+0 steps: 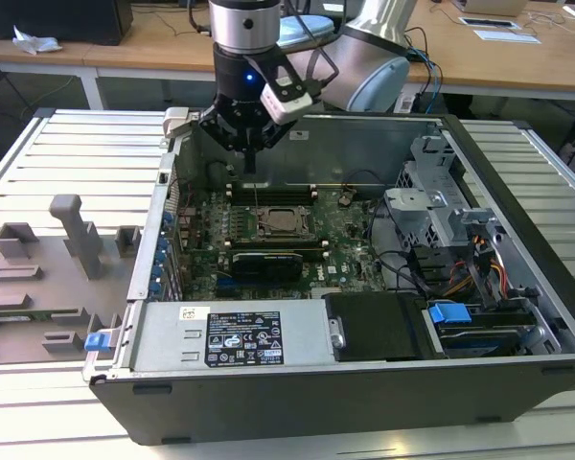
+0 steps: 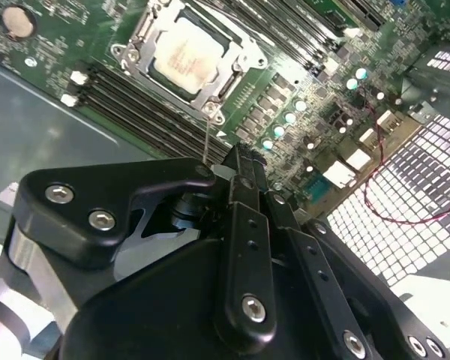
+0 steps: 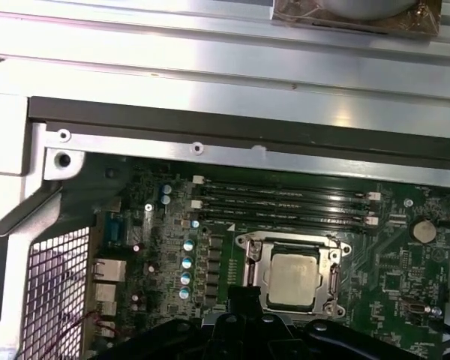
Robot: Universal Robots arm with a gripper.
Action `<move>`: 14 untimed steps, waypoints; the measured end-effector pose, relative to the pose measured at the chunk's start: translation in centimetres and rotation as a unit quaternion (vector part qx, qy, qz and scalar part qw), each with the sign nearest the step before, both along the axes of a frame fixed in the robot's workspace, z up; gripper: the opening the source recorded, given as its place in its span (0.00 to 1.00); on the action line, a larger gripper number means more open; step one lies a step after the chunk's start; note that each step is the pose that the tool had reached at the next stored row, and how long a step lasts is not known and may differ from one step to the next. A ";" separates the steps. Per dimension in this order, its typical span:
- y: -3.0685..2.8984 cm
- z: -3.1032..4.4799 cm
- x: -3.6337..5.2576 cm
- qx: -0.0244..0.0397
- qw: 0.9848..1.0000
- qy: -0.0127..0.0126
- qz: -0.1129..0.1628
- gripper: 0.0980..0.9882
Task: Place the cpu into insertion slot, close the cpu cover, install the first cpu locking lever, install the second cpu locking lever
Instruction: 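Install the first cpu locking lever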
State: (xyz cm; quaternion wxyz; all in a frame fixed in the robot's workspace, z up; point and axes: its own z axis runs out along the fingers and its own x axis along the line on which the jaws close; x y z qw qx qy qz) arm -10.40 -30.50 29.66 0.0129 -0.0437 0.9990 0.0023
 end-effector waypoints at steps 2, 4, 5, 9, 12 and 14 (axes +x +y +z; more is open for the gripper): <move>0.01 -0.26 -0.29 0.000 1.000 0.000 0.000 0.01; 0.05 -0.53 -0.57 0.000 1.000 0.000 0.000 0.01; 0.09 -0.72 -0.64 0.000 1.000 0.000 0.000 0.01; 0.55 -1.57 -0.68 0.000 1.000 0.000 0.000 0.01; 1.30 -2.18 -0.68 0.000 1.000 0.000 0.000 0.01; 1.97 -2.75 -0.67 0.000 1.000 0.000 -0.001 0.01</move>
